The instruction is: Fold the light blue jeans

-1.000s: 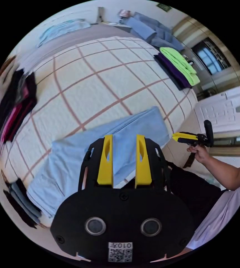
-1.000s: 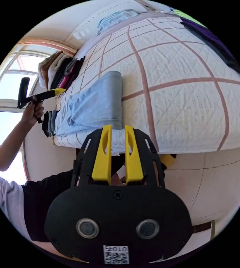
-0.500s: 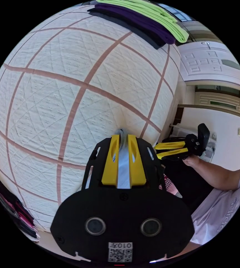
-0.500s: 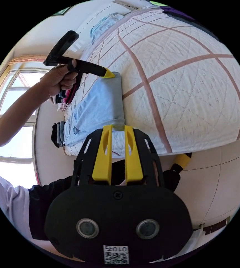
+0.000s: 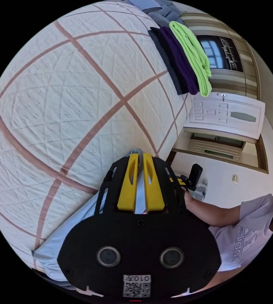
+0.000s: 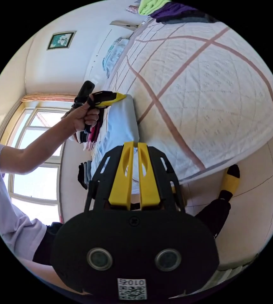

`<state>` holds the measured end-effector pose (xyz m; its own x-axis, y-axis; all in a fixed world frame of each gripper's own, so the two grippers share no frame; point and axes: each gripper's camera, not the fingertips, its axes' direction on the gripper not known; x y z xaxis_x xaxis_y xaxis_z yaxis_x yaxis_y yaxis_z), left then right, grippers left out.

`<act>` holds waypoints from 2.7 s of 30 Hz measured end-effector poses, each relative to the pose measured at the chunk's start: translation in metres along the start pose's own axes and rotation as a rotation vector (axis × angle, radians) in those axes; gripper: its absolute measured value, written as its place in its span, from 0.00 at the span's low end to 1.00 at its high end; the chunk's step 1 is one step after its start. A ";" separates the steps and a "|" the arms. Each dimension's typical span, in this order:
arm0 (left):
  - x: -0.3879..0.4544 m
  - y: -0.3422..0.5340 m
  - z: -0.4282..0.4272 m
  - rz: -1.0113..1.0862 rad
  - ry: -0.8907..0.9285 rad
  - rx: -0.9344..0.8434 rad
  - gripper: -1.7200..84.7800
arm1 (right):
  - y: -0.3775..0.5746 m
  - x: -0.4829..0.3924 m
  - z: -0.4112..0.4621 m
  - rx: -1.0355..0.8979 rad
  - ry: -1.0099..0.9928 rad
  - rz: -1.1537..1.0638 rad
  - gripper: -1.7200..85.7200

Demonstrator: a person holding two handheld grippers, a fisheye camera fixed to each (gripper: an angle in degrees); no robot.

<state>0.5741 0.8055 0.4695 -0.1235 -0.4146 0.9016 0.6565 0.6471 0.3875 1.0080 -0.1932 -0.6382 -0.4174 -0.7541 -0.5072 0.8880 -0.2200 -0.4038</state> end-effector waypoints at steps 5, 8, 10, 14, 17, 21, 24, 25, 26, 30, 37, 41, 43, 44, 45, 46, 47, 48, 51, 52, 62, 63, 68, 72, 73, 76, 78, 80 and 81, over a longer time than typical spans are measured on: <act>0.011 0.006 -0.014 0.101 -0.026 -0.003 0.06 | -0.023 -0.024 0.008 -0.091 0.112 -0.083 0.06; 0.025 0.047 -0.062 0.144 -0.083 0.159 0.06 | -0.034 -0.034 0.016 -0.171 0.177 -0.132 0.06; 0.028 0.087 -0.085 0.125 -0.146 0.255 0.06 | -0.040 -0.038 0.022 -0.220 0.238 -0.134 0.05; 0.026 0.188 -0.082 0.066 -0.252 0.335 0.04 | -0.050 -0.069 0.012 -0.110 0.356 -0.181 0.05; 0.029 0.272 -0.073 -0.042 -0.394 0.473 0.03 | -0.064 -0.125 0.049 -0.235 0.397 -0.430 0.05; 0.011 0.360 -0.044 -0.276 -0.295 0.550 0.02 | -0.069 -0.191 0.137 -0.462 0.383 -0.750 0.05; 0.002 0.386 -0.032 -0.364 -0.298 0.560 0.02 | -0.070 -0.220 0.196 -0.573 0.394 -0.869 0.05; -0.002 0.388 -0.030 -0.390 -0.294 0.552 0.02 | -0.071 -0.221 0.222 -0.629 0.432 -0.887 0.05; -0.014 0.393 -0.026 -0.430 -0.267 0.531 0.02 | -0.072 -0.219 0.235 -0.668 0.463 -0.885 0.04; -0.021 0.437 -0.040 -0.443 -0.146 0.698 0.03 | -0.095 -0.216 0.275 -0.850 0.496 -0.754 0.04; -0.008 0.659 -0.057 -0.969 -0.155 1.312 0.12 | -0.109 -0.283 0.252 -0.622 0.528 -0.814 0.05; -0.024 0.767 -0.046 -1.228 -0.187 1.495 0.17 | -0.118 -0.318 0.270 -0.568 0.452 -0.862 0.05; -0.033 0.780 -0.051 -1.256 -0.244 1.449 0.18 | -0.122 -0.336 0.285 -0.573 0.380 -0.887 0.05; -0.040 0.783 -0.055 -1.259 -0.267 1.391 0.18 | -0.122 -0.339 0.289 -0.574 0.369 -0.894 0.05; -0.046 0.783 -0.058 -1.248 -0.284 1.353 0.18 | -0.122 -0.345 0.295 -0.578 0.358 -0.913 0.05; -0.049 0.783 -0.059 -1.232 -0.279 1.345 0.18 | -0.121 -0.348 0.300 -0.587 0.356 -0.928 0.05; -0.054 0.781 -0.060 -1.200 -0.246 1.330 0.18 | -0.121 -0.348 0.302 -0.594 0.358 -0.933 0.05; -0.057 0.778 -0.061 -1.184 -0.225 1.308 0.18 | -0.120 -0.348 0.306 -0.609 0.365 -0.936 0.05; -0.054 0.775 -0.057 -1.226 -0.210 1.284 0.16 | -0.121 -0.342 0.310 -0.635 0.374 -0.928 0.05; -0.052 0.776 -0.054 -1.240 -0.196 1.310 0.16 | -0.123 -0.339 0.311 -0.651 0.369 -0.916 0.05; 0.032 0.747 -0.094 -1.162 -0.271 1.416 0.09 | -0.145 -0.297 0.285 -0.631 0.349 -0.783 0.04; 0.052 0.730 -0.107 -1.092 -0.309 1.407 0.09 | -0.150 -0.290 0.278 -0.621 0.346 -0.762 0.04; 0.164 0.604 -0.162 -0.628 -0.579 1.084 0.08 | -0.173 -0.264 0.240 -0.558 0.334 -0.692 0.05; 0.285 0.474 -0.146 -0.160 -0.836 0.784 0.09 | -0.199 -0.234 0.196 -0.468 0.297 -0.603 0.05; 0.298 0.458 -0.139 -0.108 -0.845 0.763 0.09 | -0.207 -0.223 0.183 -0.445 0.258 -0.572 0.05; 0.335 0.385 -0.086 0.091 -0.770 0.700 0.11 | -0.224 -0.184 0.160 -0.435 0.179 -0.450 0.05; 0.328 0.332 -0.036 0.110 -0.583 0.514 0.12 | -0.229 -0.155 0.153 -0.465 0.244 -0.372 0.06; 0.320 0.319 -0.017 0.085 -0.477 0.460 0.13 | -0.230 -0.132 0.146 -0.491 0.325 -0.306 0.06; 0.317 0.321 -0.015 0.056 -0.453 0.463 0.14 | -0.230 -0.123 0.141 -0.503 0.321 -0.287 0.08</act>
<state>0.7568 0.8728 0.8769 -0.4663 -0.1265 0.8756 0.2950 0.9109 0.2887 0.8819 -0.1372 -0.3759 -0.7296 -0.4699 -0.4968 0.5671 -0.0097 -0.8236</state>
